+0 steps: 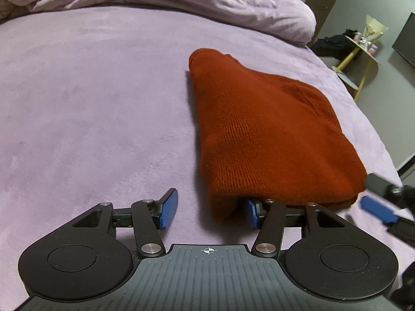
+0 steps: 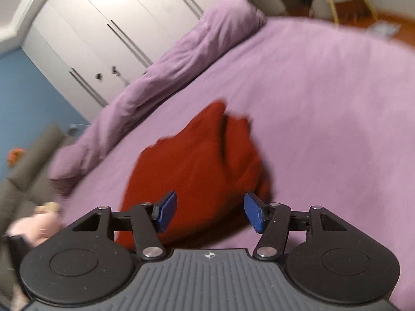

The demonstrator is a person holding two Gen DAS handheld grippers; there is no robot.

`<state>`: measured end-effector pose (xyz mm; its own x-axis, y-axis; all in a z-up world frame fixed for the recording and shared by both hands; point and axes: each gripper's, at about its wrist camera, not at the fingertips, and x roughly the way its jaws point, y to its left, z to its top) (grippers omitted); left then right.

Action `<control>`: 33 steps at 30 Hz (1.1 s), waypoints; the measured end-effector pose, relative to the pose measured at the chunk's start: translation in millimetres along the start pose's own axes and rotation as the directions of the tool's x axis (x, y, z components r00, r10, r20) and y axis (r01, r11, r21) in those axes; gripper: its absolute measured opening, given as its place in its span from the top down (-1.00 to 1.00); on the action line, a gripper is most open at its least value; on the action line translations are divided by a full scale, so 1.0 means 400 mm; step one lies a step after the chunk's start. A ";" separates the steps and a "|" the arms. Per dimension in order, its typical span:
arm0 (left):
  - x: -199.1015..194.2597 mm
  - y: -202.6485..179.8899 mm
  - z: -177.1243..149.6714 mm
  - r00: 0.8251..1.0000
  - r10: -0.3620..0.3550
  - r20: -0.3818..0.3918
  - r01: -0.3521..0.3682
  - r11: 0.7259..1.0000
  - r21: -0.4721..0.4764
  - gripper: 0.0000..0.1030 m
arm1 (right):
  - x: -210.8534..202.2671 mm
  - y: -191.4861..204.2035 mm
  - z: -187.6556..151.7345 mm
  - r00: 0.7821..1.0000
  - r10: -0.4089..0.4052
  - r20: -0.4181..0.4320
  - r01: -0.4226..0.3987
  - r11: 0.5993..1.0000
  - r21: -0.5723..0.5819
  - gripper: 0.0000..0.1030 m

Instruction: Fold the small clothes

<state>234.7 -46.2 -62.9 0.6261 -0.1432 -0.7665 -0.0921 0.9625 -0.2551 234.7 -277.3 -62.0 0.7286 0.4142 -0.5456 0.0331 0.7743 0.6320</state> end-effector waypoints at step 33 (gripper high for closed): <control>-0.056 0.029 0.128 0.996 0.031 0.081 -0.020 0.989 -0.144 -0.23 | 0.089 0.083 0.063 0.988 -0.149 0.034 0.153 0.977 -0.149 0.45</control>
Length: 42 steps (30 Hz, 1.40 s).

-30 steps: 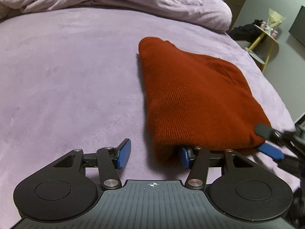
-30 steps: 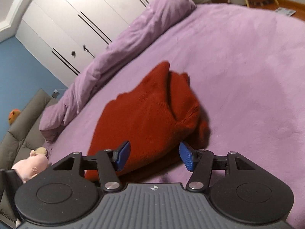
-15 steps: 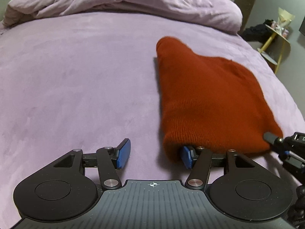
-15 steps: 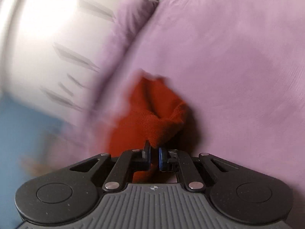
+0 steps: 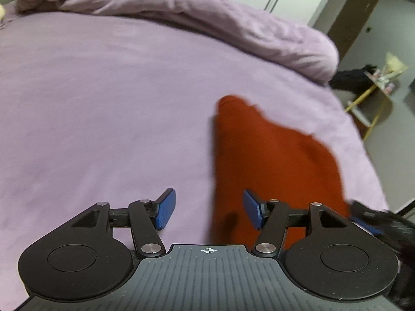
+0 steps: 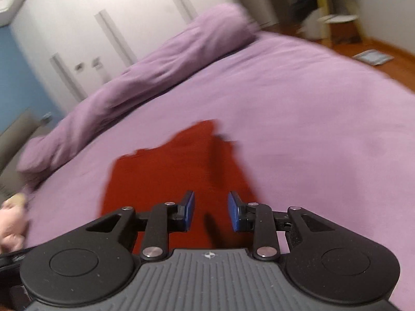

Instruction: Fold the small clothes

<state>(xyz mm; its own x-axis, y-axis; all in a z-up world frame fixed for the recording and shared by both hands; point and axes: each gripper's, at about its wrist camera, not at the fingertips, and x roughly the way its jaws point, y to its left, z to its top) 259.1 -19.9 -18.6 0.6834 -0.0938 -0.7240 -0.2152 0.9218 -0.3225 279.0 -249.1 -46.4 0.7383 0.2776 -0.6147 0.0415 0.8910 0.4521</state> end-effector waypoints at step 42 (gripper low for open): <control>0.218 0.138 0.092 0.882 -0.394 -0.258 0.373 0.919 -0.125 -0.61 | 0.173 -0.254 0.160 0.958 0.183 -0.220 -0.138 0.968 0.208 -0.49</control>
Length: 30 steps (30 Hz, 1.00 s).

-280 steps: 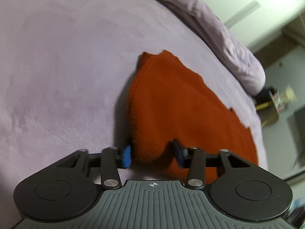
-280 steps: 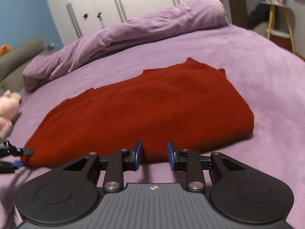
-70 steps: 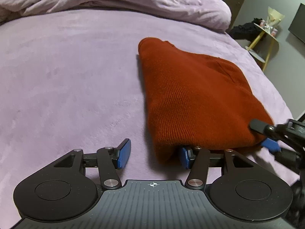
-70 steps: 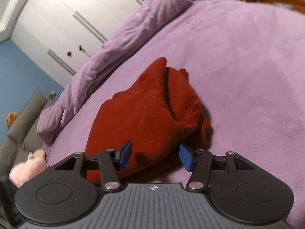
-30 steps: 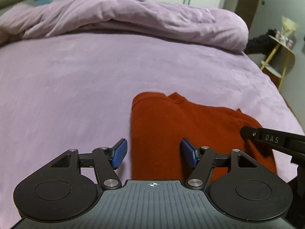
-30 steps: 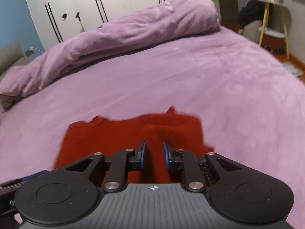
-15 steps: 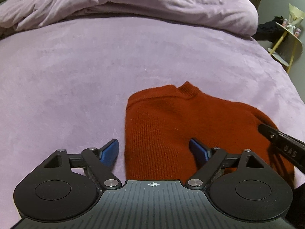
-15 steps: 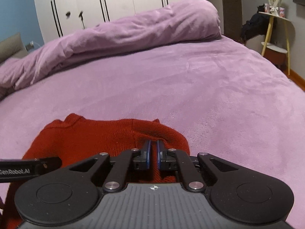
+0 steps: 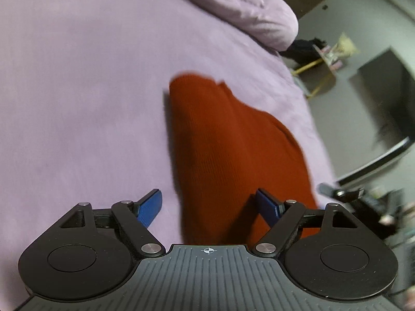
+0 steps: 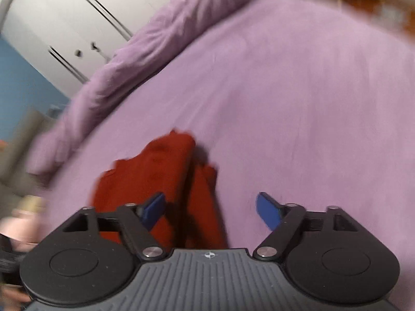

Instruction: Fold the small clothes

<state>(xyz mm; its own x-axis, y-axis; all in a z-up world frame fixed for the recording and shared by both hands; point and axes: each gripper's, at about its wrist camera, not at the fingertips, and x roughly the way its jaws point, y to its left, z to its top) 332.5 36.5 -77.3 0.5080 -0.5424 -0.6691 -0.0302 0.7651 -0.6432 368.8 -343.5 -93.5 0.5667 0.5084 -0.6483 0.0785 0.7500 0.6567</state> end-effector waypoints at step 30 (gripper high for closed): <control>-0.236 -0.002 0.013 0.997 0.074 -0.020 -0.075 0.996 -0.055 0.08 | 0.066 0.175 -0.167 0.931 0.331 -0.155 -0.294 0.930 0.223 0.46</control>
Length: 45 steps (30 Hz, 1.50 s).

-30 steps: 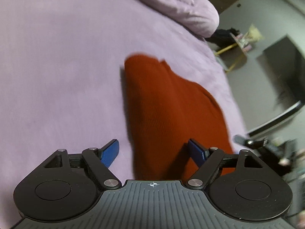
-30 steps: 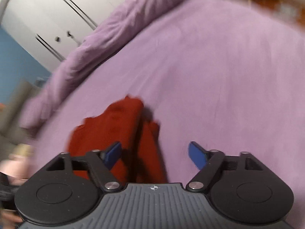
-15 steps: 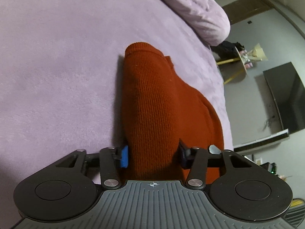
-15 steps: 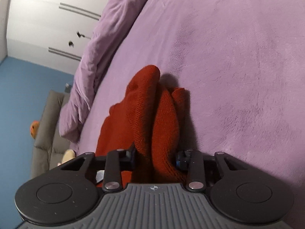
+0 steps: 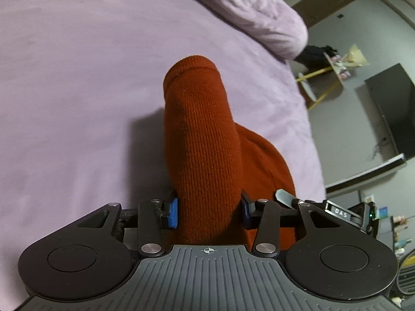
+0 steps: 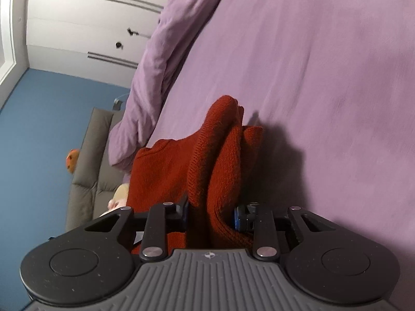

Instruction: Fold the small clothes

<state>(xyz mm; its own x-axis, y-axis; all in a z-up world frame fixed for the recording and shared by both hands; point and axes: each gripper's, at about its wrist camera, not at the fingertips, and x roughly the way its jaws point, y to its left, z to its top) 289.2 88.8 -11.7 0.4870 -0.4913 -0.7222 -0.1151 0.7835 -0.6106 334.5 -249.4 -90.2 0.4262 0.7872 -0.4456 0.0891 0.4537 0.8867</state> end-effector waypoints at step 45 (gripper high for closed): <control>-0.142 0.247 -0.387 0.953 -0.030 0.302 0.178 0.860 -0.478 0.04 | -0.106 0.064 -0.474 0.965 -0.222 0.143 0.227 0.974 -0.023 0.70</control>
<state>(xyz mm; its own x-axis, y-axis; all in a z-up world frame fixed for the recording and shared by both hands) 116.2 135.2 -81.1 0.7287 -0.3765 -0.5721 -0.4259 0.4051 -0.8090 147.9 -192.0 -71.8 0.5202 0.5990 -0.6088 0.1628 0.6302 0.7591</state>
